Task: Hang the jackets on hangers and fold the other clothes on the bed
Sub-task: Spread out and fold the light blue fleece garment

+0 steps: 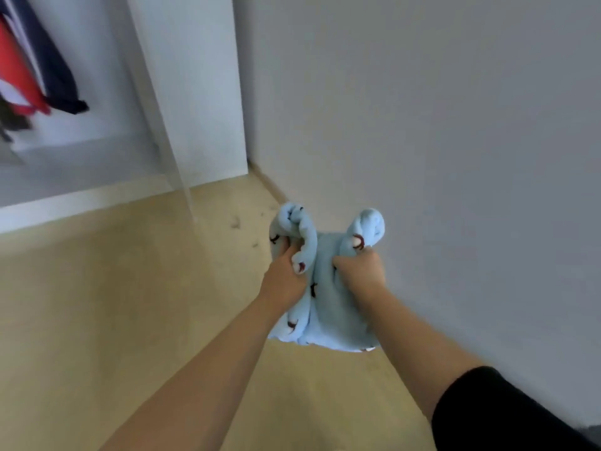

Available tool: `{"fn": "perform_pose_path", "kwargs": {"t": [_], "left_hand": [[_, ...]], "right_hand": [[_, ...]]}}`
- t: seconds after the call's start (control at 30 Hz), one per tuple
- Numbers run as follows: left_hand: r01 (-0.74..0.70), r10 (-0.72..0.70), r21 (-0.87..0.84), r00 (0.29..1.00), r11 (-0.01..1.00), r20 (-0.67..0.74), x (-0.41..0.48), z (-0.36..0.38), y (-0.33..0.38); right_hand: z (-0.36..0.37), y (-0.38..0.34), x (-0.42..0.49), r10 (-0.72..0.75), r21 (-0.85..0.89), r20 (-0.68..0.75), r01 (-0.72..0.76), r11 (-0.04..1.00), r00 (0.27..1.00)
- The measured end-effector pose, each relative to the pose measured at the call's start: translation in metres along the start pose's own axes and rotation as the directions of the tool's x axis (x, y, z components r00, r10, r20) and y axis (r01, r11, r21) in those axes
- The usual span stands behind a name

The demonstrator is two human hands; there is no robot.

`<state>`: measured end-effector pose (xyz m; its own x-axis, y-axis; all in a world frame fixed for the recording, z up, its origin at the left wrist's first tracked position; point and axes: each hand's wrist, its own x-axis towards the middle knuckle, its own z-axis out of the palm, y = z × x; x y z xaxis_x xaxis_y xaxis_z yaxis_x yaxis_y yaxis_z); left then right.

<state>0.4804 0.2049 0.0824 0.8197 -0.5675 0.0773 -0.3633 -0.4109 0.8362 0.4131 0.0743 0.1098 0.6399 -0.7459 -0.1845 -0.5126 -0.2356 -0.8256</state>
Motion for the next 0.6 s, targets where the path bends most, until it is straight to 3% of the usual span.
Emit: {"fn": "perform_pose_path", "kwargs": {"t": [0.13, 0.27, 0.6], "left_hand": [[0.02, -0.014, 0.161, 0.999, 0.987, -0.037, 0.053, -0.056, -0.027], [0.086, -0.072, 0.197, 0.994, 0.977, -0.079, 0.076, -0.134, -0.002], [0.116, -0.042, 0.201, 0.939, 0.973, -0.342, 0.111, -0.446, 0.199]], "right_hand": [[0.07, -0.043, 0.036, 0.031, 0.162, 0.096, -0.046, 0.986, 0.995], [0.086, -0.131, 0.036, -0.024, 0.149, 0.189, -0.005, 0.989, 0.982], [0.046, -0.499, -0.03, -0.281, 0.233, 0.304, 0.215, 0.949, 0.91]]}}
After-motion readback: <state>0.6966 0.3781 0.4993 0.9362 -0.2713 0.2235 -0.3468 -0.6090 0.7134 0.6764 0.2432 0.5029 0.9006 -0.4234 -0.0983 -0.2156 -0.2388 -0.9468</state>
